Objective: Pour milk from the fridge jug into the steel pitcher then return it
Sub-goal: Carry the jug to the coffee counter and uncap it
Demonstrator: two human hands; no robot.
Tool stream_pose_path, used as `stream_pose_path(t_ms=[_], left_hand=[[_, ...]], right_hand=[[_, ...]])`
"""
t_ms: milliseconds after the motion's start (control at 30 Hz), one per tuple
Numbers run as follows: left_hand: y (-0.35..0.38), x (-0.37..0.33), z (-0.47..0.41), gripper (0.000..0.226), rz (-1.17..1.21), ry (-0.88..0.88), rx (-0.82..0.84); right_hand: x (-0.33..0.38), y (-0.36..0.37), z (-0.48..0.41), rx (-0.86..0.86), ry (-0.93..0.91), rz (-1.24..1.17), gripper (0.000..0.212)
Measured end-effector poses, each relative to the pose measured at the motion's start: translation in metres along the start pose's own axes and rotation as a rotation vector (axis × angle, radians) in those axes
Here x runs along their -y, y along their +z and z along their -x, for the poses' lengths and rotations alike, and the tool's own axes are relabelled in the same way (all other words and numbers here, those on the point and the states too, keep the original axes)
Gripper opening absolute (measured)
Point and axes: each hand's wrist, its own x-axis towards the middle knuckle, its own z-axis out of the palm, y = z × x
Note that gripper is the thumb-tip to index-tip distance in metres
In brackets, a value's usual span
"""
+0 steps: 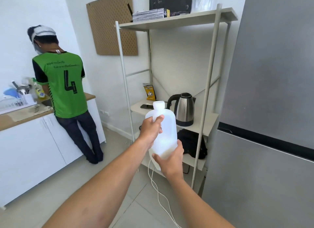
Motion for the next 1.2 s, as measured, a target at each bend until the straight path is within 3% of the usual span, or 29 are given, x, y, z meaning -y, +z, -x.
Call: stream_pose_path(t_ms=[200, 500, 767, 1200], left_hand=[[-0.033, 0.008, 0.034, 0.033, 0.011, -0.038, -0.11], [-0.134, 0.031, 0.092, 0.037, -0.148, -0.107, -0.213], [-0.271, 0.058, 0.17, 0.037, -0.144, -0.184, -0.497], [-0.467, 0.101, 0.374, 0.034, -0.101, -0.334, -0.913]], right_hand=[[0.006, 0.007, 0.043, 0.037, -0.08, 0.22, 0.105], [0.017, 0.049, 0.113, 0.262, -0.178, 0.234, 0.1], [0.049, 0.137, 0.217, 0.536, -0.262, 0.173, 0.096], [0.082, 0.243, 0.447, 1.016, -0.399, 0.182, 0.096]])
